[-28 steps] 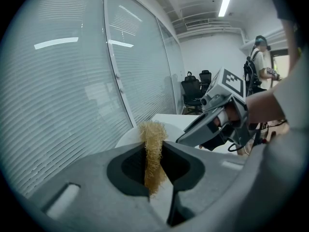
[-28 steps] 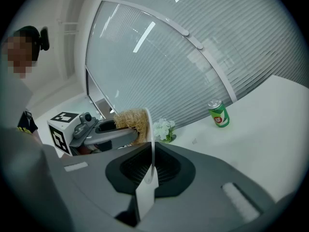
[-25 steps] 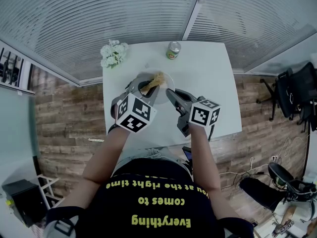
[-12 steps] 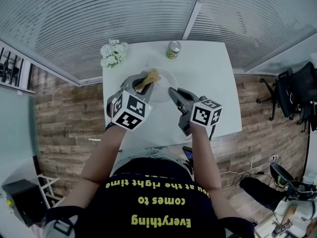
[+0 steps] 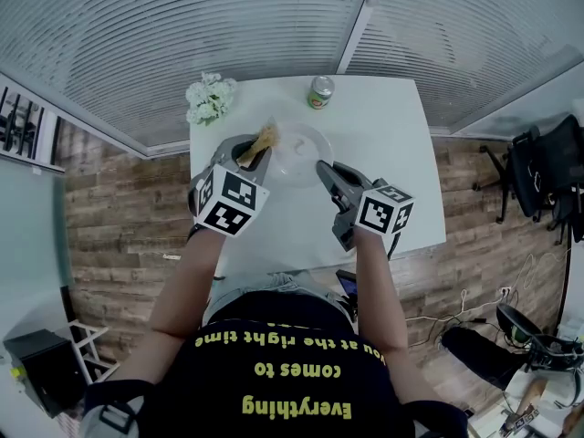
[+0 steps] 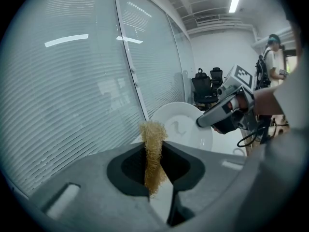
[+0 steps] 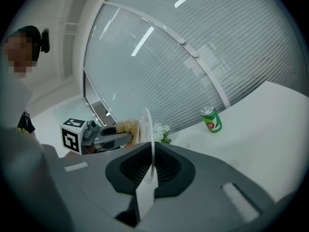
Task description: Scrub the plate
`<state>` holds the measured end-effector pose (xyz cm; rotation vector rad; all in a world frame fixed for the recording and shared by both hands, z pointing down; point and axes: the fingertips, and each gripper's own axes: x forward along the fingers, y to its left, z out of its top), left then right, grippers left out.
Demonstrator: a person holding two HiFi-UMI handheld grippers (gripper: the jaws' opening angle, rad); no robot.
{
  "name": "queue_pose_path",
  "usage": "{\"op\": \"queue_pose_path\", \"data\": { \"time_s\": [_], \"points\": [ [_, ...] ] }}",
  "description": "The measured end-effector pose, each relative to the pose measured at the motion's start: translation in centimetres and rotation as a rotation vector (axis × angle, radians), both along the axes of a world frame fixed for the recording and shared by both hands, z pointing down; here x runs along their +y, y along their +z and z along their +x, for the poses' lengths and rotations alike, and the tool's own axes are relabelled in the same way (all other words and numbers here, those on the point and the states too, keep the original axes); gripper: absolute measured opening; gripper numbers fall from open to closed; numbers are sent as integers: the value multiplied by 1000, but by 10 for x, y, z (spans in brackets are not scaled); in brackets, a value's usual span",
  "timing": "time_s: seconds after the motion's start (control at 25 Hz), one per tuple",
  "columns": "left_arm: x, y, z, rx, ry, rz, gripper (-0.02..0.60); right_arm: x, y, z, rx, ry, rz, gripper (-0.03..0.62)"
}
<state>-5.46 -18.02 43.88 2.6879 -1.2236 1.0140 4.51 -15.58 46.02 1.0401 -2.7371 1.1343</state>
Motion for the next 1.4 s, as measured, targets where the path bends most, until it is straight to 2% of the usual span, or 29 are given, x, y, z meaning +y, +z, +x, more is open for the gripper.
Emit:
{"op": "queue_pose_path", "data": {
  "time_s": [0.36,0.8,1.4],
  "points": [
    [-2,5,-12,-7,-25,-10,66,0,-5,2,-3,10,16,12],
    [1,6,1,-26,3,-6,66,1,-5,-1,25,11,33,12],
    [16,8,43,-37,105,-9,66,2,-4,-13,79,-11,37,13]
  ]
}}
